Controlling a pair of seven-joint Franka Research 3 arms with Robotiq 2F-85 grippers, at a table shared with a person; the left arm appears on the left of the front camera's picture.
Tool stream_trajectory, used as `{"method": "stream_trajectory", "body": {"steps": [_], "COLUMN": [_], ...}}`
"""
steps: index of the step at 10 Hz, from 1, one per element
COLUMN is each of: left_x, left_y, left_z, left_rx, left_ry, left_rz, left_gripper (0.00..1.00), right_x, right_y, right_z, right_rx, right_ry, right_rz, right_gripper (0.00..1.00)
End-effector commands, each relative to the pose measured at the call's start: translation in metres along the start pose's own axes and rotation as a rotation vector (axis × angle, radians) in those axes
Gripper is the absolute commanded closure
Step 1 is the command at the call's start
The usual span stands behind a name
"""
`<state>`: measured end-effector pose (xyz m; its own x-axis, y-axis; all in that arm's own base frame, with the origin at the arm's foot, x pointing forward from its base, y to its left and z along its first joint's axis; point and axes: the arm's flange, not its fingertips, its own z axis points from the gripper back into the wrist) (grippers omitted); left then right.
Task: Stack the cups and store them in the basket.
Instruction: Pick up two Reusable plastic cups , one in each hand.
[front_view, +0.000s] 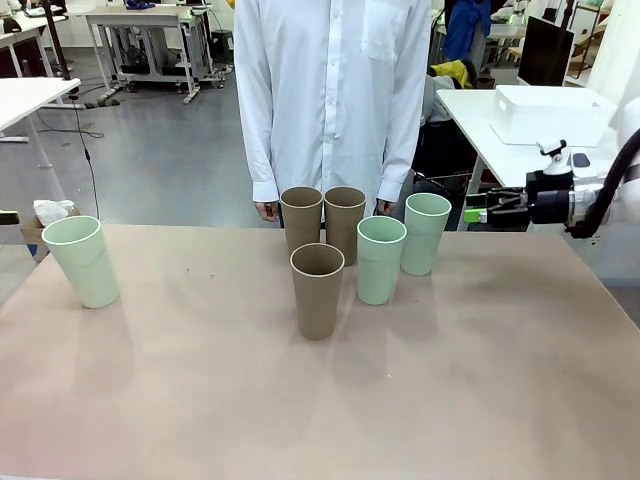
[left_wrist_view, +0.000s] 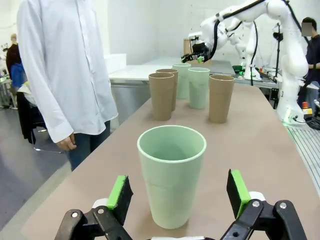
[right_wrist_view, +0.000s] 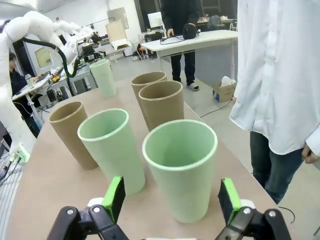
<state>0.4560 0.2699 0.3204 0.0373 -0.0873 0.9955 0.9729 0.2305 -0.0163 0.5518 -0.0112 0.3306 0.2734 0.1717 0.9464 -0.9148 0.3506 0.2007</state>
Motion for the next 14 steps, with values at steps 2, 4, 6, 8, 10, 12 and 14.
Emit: {"method": "stream_trajectory", "body": {"steps": [2,4,6,8,10,12,14], "left_x": [0.000,0.000,-0.020,-0.035,-0.058,-0.078,-0.086], "left_y": [0.000,0.000,0.012,0.015,0.023,0.026,0.025], "left_z": [0.000,0.000,-0.006,-0.004,-0.012,-0.020,-0.023], "left_rx": [0.000,0.000,-0.039,-0.048,-0.051,-0.074,-0.071], "left_ry": [0.000,0.000,0.020,-0.026,-0.052,-0.062,-0.083], "left_rz": [0.000,0.000,0.015,0.008,-0.016,-0.011,-0.022], "left_gripper": [0.00,0.00,0.00,0.00,0.00,0.00,0.00], "right_x": [0.012,0.012,-0.008,-0.024,-0.039,-0.052,-0.064], "right_y": [0.006,0.006,-0.013,-0.032,-0.045,-0.051,-0.058], "right_z": [0.002,0.002,-0.006,-0.023,-0.039,-0.048,-0.047], "right_rx": [0.004,0.004,0.058,0.091,0.129,0.180,0.215], "right_ry": [0.009,0.009,-0.001,-0.018,-0.030,-0.047,-0.063], "right_rz": [-0.012,-0.012,0.021,0.054,0.085,0.103,0.116], "right_gripper": [0.00,0.00,0.00,0.00,0.00,0.00,0.00]}}
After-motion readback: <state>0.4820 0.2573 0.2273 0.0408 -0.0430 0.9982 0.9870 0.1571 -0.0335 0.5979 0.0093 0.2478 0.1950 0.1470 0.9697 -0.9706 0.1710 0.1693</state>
